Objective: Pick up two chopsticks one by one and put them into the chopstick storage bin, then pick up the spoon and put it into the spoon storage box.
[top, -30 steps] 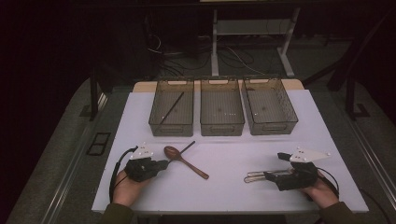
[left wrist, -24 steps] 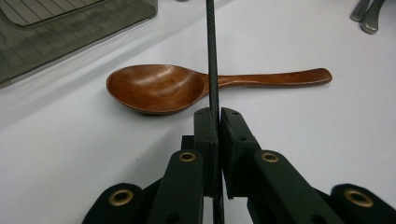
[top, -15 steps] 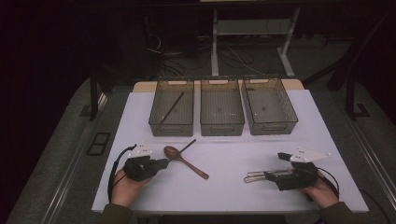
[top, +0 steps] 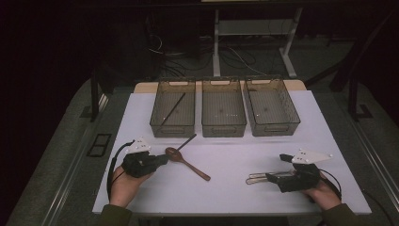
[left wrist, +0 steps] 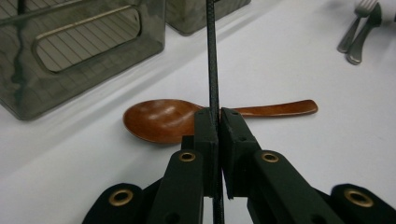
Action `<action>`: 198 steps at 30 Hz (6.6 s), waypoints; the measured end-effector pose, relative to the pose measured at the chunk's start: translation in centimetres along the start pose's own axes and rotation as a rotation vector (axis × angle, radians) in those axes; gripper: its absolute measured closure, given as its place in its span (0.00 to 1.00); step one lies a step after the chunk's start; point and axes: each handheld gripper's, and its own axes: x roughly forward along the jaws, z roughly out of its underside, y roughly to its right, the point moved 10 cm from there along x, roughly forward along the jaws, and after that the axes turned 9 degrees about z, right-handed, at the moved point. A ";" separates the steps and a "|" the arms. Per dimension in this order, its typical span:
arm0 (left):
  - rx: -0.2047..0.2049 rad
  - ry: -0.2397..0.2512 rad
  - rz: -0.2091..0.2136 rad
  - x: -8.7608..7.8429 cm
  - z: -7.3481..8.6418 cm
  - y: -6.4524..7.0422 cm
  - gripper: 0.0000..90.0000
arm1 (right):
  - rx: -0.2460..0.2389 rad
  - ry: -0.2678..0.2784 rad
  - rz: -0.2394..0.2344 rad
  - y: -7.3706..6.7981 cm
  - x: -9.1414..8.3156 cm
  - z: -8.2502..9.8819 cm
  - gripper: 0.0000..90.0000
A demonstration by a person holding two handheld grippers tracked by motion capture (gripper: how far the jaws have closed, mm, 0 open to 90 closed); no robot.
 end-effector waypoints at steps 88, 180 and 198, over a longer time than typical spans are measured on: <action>-0.099 0.073 -0.147 6.5 -12.7 -15.4 0.94 | 0.025 0.022 -0.004 0.4 -0.5 -0.1 0.07; 0.062 -0.177 -0.102 7.3 -1.4 -5.0 0.99 | 0.008 0.003 -0.004 0.0 -0.2 0.1 0.07; 0.086 -0.254 -0.126 6.9 -0.1 -5.2 0.99 | 0.009 0.004 -0.003 0.0 -0.2 0.1 0.07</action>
